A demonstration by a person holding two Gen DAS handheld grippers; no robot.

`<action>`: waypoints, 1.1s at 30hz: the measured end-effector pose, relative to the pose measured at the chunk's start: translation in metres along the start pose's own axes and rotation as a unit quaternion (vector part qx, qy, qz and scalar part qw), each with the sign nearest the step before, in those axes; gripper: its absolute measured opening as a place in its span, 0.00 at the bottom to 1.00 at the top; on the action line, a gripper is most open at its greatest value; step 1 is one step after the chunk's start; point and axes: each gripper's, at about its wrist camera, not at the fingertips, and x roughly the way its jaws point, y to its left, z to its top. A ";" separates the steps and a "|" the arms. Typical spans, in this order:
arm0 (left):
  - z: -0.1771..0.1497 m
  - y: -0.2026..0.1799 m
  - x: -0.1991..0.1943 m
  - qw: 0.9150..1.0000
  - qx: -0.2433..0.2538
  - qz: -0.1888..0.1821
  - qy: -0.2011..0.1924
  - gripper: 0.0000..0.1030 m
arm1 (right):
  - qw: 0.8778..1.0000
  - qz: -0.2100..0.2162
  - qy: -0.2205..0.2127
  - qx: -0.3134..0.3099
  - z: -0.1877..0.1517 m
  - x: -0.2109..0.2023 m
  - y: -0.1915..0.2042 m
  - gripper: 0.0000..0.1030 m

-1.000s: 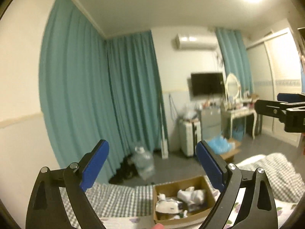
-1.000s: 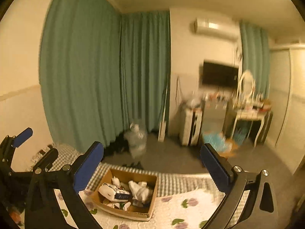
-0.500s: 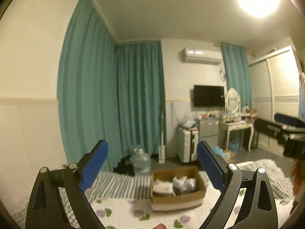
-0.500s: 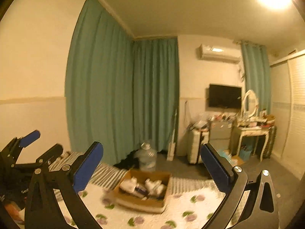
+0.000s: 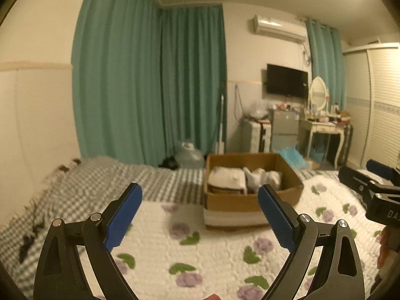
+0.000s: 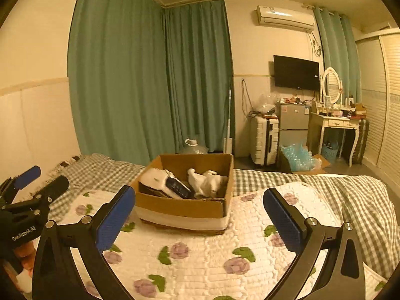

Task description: Organize soft objects

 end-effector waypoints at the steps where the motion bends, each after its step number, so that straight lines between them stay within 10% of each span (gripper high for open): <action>1: -0.002 -0.002 -0.001 1.000 0.002 0.000 -0.002 0.92 | 1.000 -0.004 0.001 -0.005 -0.002 0.002 0.000 1.00; 33: -0.012 -0.005 0.009 1.000 0.004 -0.014 0.011 0.92 | 1.000 0.012 0.015 -0.007 -0.005 0.000 0.008 1.00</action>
